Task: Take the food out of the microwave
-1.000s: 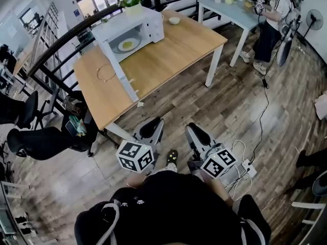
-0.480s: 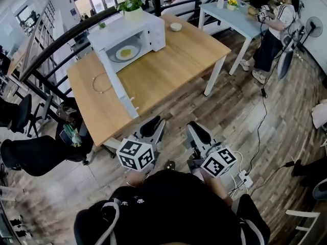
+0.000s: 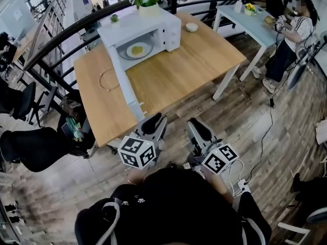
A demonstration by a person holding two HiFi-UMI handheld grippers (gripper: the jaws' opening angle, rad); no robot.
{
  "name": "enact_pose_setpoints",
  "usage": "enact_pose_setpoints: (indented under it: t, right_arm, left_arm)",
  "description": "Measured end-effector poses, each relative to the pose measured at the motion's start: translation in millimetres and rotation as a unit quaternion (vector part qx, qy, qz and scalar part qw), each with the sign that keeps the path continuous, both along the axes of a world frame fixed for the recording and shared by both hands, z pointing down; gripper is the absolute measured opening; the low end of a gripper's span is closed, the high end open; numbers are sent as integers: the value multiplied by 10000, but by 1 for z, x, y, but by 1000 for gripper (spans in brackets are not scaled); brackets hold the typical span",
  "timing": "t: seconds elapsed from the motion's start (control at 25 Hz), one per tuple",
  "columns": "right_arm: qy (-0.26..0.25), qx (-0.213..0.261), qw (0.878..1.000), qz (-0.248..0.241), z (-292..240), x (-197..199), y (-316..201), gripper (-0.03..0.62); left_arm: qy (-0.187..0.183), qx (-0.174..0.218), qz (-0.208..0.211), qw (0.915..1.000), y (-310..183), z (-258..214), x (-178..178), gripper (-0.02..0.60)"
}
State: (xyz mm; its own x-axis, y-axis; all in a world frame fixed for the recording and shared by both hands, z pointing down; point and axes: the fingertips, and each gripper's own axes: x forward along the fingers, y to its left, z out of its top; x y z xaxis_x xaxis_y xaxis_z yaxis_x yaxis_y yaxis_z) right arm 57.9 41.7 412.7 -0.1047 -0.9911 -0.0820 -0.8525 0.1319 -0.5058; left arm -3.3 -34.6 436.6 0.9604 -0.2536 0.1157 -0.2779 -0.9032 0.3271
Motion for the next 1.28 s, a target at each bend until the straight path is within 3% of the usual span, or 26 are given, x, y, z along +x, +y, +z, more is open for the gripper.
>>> enact_pose_setpoints:
  t: [0.16,0.44,0.8,1.28]
  right_arm:
    - [-41,22,9996,-291,0,18,-28,63]
    - [-130,31,9947,-1023,-3,69,-93,68]
    - [-182,-122,9801,-1973,-5,138,-168,77]
    - [-275,-232,9649,-2603,5,222,-222,87]
  left_arm:
    - [-4,-8,-288,9996,-20,-1,10,79]
    - [-128,-15,-1179,9929,-67,0,36,86]
    - [-115,-189,-2159,9762,-129,0,96,95]
    - [-47,-350,-3052,9516,-176,7,162,97]
